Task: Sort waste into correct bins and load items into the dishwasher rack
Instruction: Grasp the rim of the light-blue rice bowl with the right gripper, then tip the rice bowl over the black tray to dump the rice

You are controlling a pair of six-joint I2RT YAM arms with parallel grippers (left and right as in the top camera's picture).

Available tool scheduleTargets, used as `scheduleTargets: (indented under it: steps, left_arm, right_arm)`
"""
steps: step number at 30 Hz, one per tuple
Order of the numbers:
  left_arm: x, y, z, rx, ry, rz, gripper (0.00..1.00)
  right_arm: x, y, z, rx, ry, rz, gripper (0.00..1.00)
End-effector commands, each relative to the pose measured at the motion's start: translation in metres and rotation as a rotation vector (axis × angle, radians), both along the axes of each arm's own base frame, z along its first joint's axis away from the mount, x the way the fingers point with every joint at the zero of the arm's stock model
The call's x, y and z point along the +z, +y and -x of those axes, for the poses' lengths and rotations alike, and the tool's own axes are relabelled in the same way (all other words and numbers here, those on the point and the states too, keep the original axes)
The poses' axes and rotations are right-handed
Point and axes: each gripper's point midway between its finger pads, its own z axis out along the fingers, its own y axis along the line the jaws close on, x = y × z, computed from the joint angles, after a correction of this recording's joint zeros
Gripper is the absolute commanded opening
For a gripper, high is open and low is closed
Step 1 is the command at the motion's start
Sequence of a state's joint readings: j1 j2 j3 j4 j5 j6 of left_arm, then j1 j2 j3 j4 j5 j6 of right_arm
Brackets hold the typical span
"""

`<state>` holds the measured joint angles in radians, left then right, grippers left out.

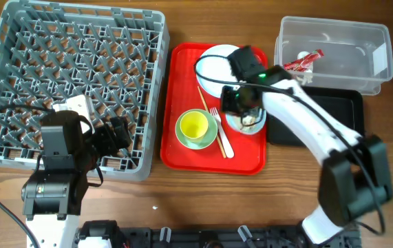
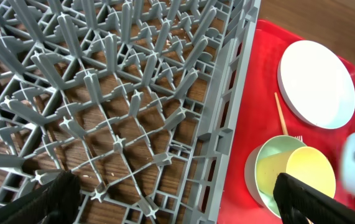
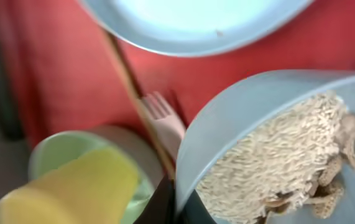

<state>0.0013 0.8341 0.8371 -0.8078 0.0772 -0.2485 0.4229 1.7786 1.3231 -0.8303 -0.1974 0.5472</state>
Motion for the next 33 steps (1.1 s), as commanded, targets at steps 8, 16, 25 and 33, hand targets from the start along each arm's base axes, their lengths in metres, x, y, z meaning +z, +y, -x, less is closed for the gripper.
scheduleTargets:
  steps: [8,16,25,33]
  left_arm:
    - [0.007,-0.002,-0.002,-0.012,-0.018,0.005,1.00]
    - [0.007,-0.002,-0.002,-0.011,-0.018,0.005,1.00]
    - [0.007,-0.002,-0.002,-0.011,-0.018,0.005,1.00]
    - [0.007,-0.002,-0.002,-0.011,-0.018,0.005,1.00]
  right_arm:
    - [0.070,-0.060,-0.018,0.140,-0.159,-0.308,0.04]
    - [0.044,-0.116,-0.009,0.020,-0.143,-0.679,0.04]
    - [0.026,-0.155,-0.015,-0.168,-0.142,-1.064,0.04]
    - [0.054,-0.229,-0.021,-0.394,-0.234,-1.260,0.04]
